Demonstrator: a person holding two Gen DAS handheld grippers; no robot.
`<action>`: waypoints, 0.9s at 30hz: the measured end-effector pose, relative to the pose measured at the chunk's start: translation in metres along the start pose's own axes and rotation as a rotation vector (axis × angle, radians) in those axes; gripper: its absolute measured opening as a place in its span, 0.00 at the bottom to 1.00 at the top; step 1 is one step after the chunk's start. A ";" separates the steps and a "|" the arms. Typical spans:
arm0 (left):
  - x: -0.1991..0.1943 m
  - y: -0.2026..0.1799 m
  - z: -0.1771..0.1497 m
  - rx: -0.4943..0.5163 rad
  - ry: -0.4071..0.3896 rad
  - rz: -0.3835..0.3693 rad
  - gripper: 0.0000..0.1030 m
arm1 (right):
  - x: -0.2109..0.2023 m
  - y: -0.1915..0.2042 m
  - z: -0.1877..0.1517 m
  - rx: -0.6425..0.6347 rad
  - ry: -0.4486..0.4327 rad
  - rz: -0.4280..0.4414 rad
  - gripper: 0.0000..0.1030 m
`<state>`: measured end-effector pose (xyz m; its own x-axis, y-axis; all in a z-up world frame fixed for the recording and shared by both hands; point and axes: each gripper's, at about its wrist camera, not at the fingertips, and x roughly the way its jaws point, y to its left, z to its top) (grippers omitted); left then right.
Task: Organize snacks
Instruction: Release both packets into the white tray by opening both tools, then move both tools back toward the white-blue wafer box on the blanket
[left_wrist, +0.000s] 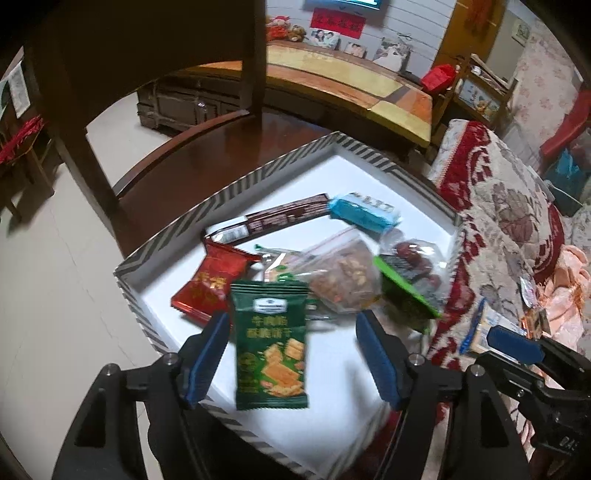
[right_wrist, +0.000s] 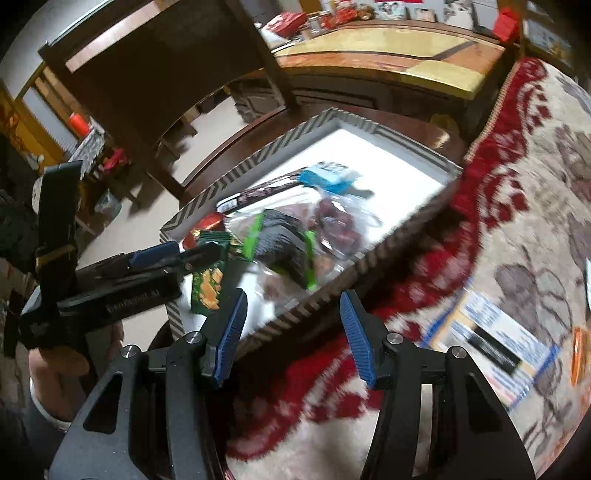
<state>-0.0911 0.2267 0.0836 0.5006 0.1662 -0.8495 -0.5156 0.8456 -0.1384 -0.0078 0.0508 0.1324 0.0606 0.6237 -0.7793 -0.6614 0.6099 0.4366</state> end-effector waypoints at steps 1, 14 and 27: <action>-0.002 -0.004 0.000 0.009 -0.002 -0.002 0.74 | -0.005 -0.005 -0.004 0.010 -0.003 -0.010 0.51; -0.009 -0.071 -0.016 0.133 0.034 -0.088 0.80 | -0.064 -0.111 -0.073 0.222 -0.035 -0.149 0.51; -0.001 -0.108 -0.034 0.224 0.098 -0.106 0.80 | -0.048 -0.156 -0.024 0.199 -0.092 -0.139 0.55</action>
<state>-0.0596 0.1175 0.0818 0.4684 0.0304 -0.8830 -0.2917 0.9487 -0.1221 0.0746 -0.0863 0.0905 0.2143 0.5634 -0.7979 -0.4823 0.7714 0.4152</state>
